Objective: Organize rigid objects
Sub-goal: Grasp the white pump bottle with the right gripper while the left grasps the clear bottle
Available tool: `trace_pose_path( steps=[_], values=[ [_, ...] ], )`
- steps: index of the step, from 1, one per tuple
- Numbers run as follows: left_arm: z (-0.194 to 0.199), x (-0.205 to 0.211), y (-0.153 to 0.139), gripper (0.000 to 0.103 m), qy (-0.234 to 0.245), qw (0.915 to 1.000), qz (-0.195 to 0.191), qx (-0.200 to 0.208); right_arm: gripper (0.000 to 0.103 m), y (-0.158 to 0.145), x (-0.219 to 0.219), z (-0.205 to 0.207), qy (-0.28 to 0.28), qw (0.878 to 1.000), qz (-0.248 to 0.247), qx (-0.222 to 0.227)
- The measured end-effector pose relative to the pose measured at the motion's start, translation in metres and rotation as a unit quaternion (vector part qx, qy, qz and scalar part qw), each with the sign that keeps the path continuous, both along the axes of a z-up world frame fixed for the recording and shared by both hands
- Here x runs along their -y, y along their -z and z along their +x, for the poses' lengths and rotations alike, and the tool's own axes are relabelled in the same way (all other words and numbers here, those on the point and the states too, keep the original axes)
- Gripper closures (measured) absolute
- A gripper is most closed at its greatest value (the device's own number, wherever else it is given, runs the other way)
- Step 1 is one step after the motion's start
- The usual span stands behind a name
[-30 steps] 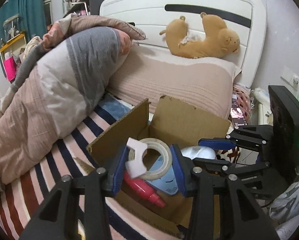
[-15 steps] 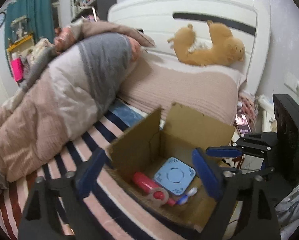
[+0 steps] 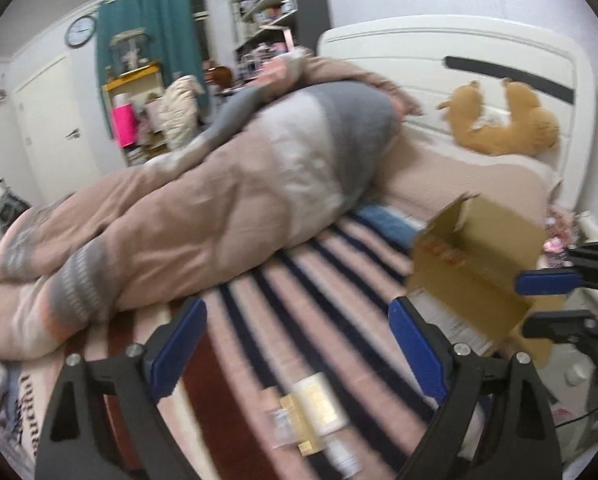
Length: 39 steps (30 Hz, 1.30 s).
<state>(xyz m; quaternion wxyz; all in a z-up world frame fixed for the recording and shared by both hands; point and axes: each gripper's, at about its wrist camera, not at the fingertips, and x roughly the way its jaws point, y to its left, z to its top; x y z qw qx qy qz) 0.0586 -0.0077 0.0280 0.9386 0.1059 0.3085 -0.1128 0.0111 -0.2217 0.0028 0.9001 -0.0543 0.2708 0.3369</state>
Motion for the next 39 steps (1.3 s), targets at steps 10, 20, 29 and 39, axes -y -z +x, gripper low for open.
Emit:
trace_pose_path(
  steps=[10,20,29,39],
  values=[
    [0.009,-0.086,0.107,0.012,-0.046,0.9946,-0.040,-0.084,0.074,0.093,-0.118,0.018,-0.058,0.988,-0.072,-0.127],
    [0.014,-0.077,0.174,0.027,0.004,0.9800,-0.133,-0.148,0.070,0.170,-0.152,0.043,-0.052,0.967,-0.117,-0.222],
    [0.022,-0.068,0.186,0.072,0.027,0.9746,-0.136,-0.176,0.081,0.172,-0.142,0.043,-0.048,0.964,-0.149,-0.217],
    [0.026,-0.064,0.193,0.070,0.009,0.9773,-0.122,-0.173,0.080,0.173,-0.120,0.052,-0.015,0.965,-0.183,-0.189]
  ],
)
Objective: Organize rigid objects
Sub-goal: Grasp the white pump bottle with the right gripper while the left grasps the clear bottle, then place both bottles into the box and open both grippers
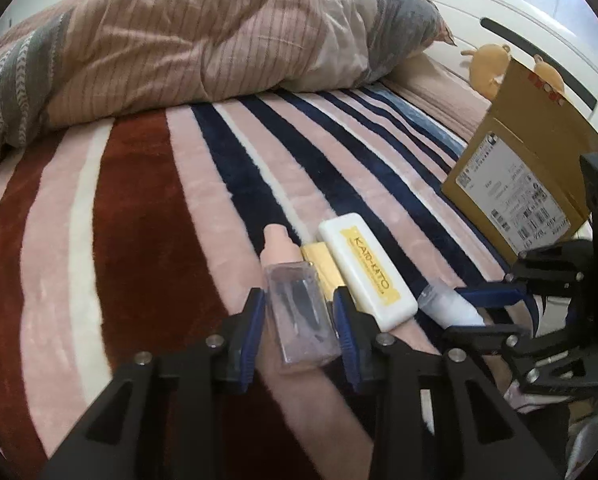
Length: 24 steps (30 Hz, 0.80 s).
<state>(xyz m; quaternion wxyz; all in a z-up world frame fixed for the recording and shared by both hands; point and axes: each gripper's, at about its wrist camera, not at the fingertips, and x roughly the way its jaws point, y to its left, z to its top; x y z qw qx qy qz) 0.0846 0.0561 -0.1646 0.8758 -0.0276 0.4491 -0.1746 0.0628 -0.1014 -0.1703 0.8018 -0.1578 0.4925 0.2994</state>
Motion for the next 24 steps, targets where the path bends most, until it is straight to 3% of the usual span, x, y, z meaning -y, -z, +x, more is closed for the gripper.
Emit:
trace_pose_path(
  steps=[12,17,20,24],
  values=[
    [-0.005,0.000,0.012,0.079,-0.005,0.9984,0.055,-0.009,0.082,0.007,-0.005,0.006,0.004,1.000,0.007,0.013],
    [-0.009,-0.003,0.011,0.079,-0.020,0.9988,0.045,0.000,0.083,0.007,-0.006,0.006,0.004,1.000,0.009,0.017],
    [-0.012,-0.003,0.003,0.080,-0.023,0.9985,0.050,0.006,0.083,0.001,-0.004,0.004,0.004,1.000,0.016,0.025],
    [-0.022,-0.004,-0.029,0.080,-0.029,0.9975,0.051,0.040,0.083,-0.022,-0.003,-0.004,-0.007,0.998,0.036,0.042]
  ],
)
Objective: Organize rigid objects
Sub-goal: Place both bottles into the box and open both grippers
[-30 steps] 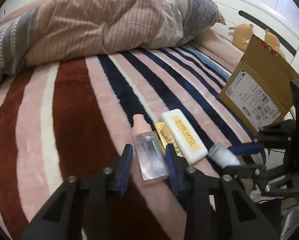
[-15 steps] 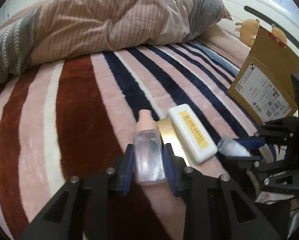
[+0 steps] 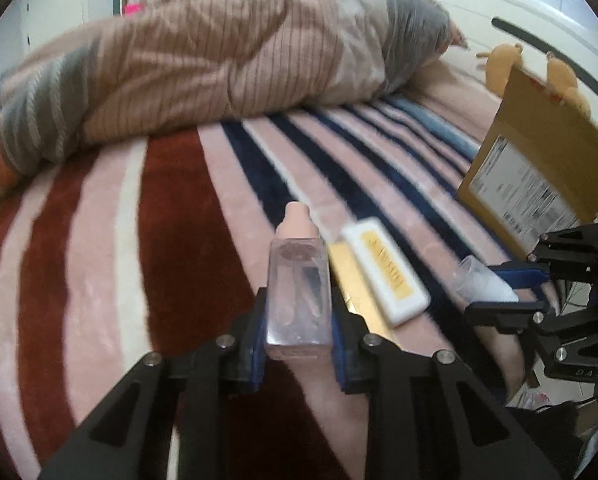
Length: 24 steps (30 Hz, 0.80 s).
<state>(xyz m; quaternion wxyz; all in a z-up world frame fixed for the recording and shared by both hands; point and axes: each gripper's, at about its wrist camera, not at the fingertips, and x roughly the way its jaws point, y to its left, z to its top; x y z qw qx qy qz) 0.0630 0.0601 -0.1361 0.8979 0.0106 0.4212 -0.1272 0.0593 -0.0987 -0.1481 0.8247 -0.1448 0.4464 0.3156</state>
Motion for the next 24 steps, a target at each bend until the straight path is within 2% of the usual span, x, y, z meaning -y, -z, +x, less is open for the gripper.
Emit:
trace_pose_path(
  steps=[7,10,13,19,24],
  values=[
    [-0.024,0.026,-0.086,0.080,0.018,0.9964,0.010,0.082,0.083,-0.071,0.020,-0.023,-0.013,0.996,0.057,0.065],
    [-0.031,0.050,-0.124,0.080,0.040,0.9926,0.003,0.114,0.083,-0.103,0.041,-0.032,-0.007,0.992,0.076,0.102],
    [-0.031,0.078,-0.150,0.080,0.069,0.9888,-0.008,0.132,0.083,-0.131,0.070,-0.039,0.010,0.986,0.090,0.139],
    [-0.020,0.144,-0.179,0.080,0.127,0.9810,-0.005,0.147,0.083,-0.160,0.136,-0.040,0.064,0.976,0.111,0.178],
    [-0.003,0.205,-0.181,0.080,0.167,0.9770,0.001,0.132,0.083,-0.156,0.195,-0.028,0.116,0.971,0.114,0.178]
  ],
)
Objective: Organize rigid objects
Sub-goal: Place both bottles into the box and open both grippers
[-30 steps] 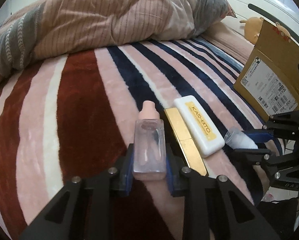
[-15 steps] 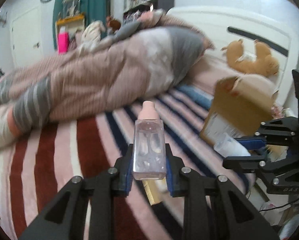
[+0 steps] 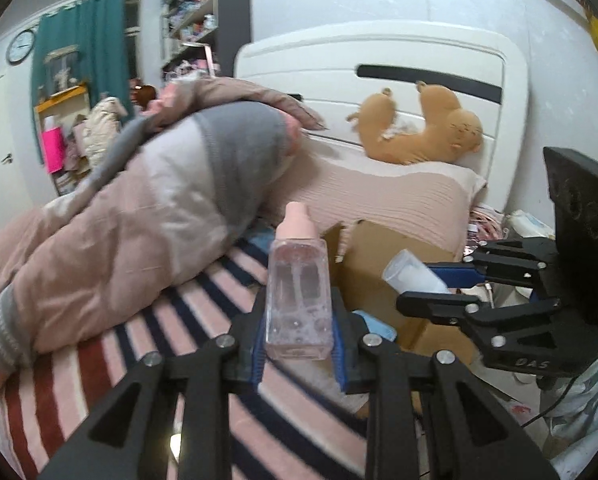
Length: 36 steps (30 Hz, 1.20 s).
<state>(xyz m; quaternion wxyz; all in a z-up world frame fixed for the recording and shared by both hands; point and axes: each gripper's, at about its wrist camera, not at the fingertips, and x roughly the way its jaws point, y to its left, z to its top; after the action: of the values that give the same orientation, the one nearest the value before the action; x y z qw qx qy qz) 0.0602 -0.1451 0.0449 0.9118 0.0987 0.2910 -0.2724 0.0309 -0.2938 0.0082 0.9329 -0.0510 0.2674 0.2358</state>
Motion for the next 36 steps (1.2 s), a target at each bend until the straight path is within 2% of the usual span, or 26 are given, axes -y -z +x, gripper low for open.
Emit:
trace_pose_path(
  steps=[6,12,19,22,27,28,30,32,36],
  values=[
    [0.024,0.054,0.019,0.080,0.028,0.9985,0.028,-0.037,0.083,0.035,0.043,0.027,0.032,0.998,-0.005,-0.050],
    [0.046,0.078,0.044,0.080,0.027,0.9947,0.069,-0.071,0.082,0.069,0.059,0.045,0.045,0.996,-0.019,-0.074],
    [0.065,0.086,0.062,0.079,0.024,0.9907,0.097,-0.093,0.080,0.074,0.068,0.048,0.040,0.996,-0.006,-0.078],
    [0.068,0.088,0.064,0.079,0.025,0.9903,0.098,-0.096,0.075,0.072,0.069,0.048,0.037,0.997,-0.002,-0.075],
    [0.071,0.089,0.062,0.079,0.023,0.9910,0.095,-0.091,0.074,0.070,0.071,0.046,0.038,0.996,0.005,-0.076],
    [0.071,0.087,0.061,0.078,0.023,0.9915,0.091,-0.091,0.074,0.070,0.071,0.045,0.039,0.996,0.005,-0.077],
    [0.069,0.081,0.054,0.068,0.020,0.9930,0.077,-0.086,0.074,0.069,0.072,0.043,0.040,0.996,0.005,-0.079],
    [0.064,0.072,0.046,0.051,0.012,0.9951,0.063,-0.075,0.074,0.066,0.071,0.040,0.040,0.996,0.005,-0.079],
    [0.049,0.046,0.025,0.041,-0.007,0.9979,0.045,-0.046,0.074,0.055,0.062,0.033,0.038,0.997,0.005,-0.069]
  ],
)
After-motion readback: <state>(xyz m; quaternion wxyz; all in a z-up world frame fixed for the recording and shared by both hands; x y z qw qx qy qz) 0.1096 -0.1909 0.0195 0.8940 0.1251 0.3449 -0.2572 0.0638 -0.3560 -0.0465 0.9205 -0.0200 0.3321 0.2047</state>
